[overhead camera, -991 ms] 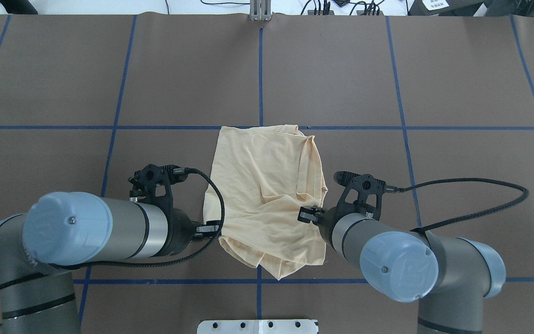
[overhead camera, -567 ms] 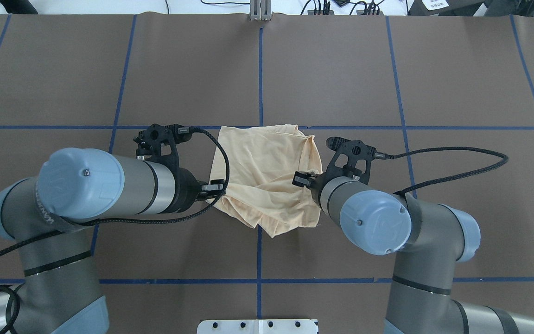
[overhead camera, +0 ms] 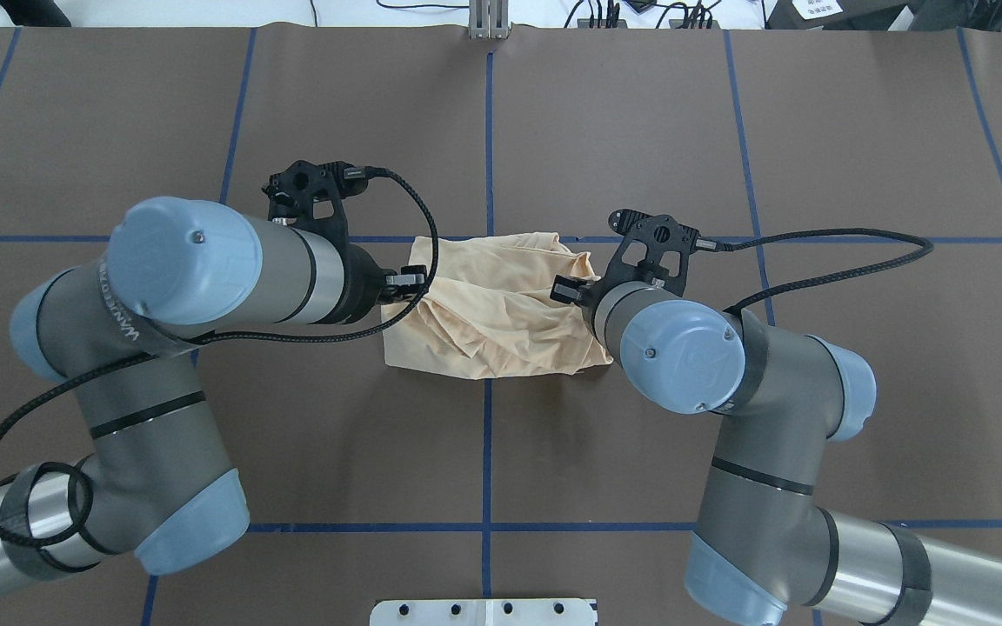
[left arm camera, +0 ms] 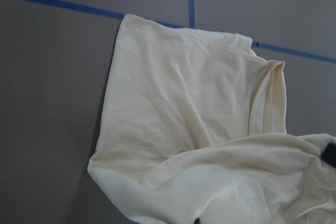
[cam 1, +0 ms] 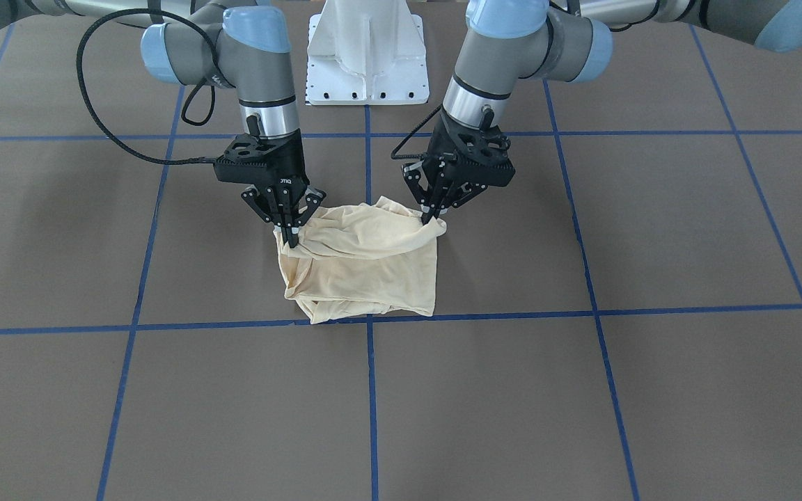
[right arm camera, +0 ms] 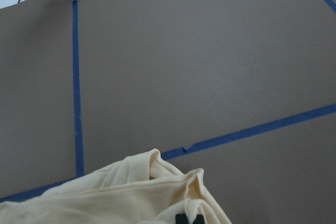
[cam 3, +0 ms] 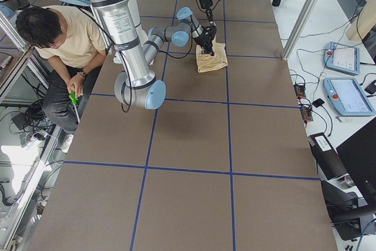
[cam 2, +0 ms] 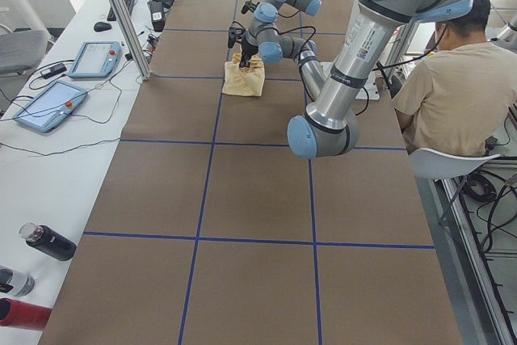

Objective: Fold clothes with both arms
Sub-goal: 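Lift the near edge with both grippers and fold it toward the far edge, then release the shirt and raise both grippers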

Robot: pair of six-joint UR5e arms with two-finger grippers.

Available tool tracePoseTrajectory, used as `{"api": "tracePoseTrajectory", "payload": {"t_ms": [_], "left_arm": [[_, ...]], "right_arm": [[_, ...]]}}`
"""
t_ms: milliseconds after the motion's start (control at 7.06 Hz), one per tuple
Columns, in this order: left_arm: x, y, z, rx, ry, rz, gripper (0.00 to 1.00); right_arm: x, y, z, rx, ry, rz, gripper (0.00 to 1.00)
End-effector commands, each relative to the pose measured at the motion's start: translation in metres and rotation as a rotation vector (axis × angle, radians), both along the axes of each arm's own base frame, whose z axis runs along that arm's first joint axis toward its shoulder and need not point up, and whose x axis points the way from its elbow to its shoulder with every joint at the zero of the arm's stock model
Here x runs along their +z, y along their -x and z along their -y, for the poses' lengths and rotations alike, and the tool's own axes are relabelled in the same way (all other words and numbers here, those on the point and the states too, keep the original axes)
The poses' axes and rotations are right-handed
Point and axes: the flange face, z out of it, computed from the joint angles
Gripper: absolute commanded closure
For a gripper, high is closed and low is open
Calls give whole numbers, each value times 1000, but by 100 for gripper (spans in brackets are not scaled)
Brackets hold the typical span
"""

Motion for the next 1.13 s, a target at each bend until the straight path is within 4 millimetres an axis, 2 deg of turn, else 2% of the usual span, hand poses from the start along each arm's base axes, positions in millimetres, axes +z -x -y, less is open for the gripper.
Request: {"api": "tracePoseTrajectory", "payload": {"t_ms": [0,142,283,425,567,708,850,991], "left_arm": [[23,-30,39,-45,4,42,100],[38,-48,57,-67,-10,36,78],[54,-56,69,-71,-17,36,1],[47,-44,77,-67,-42,32,0],[48,-21,89,-27,-85,44,0],[69,12,97,74,-181,97,0],[91,48,105,112,-253,150,0],[99,57,107,133,-269,164,0]], "right_arm": [[11,11,31,20,12,-52,94],[17,11,42,12,30,-63,5],[-2,6,60,6,31,-42,0],[-32,-10,76,-66,69,25,0],[-52,-12,75,-118,85,71,0],[-65,-9,72,-125,73,85,0],[-70,16,47,-148,50,76,0],[-68,53,13,-147,3,31,2]]}}
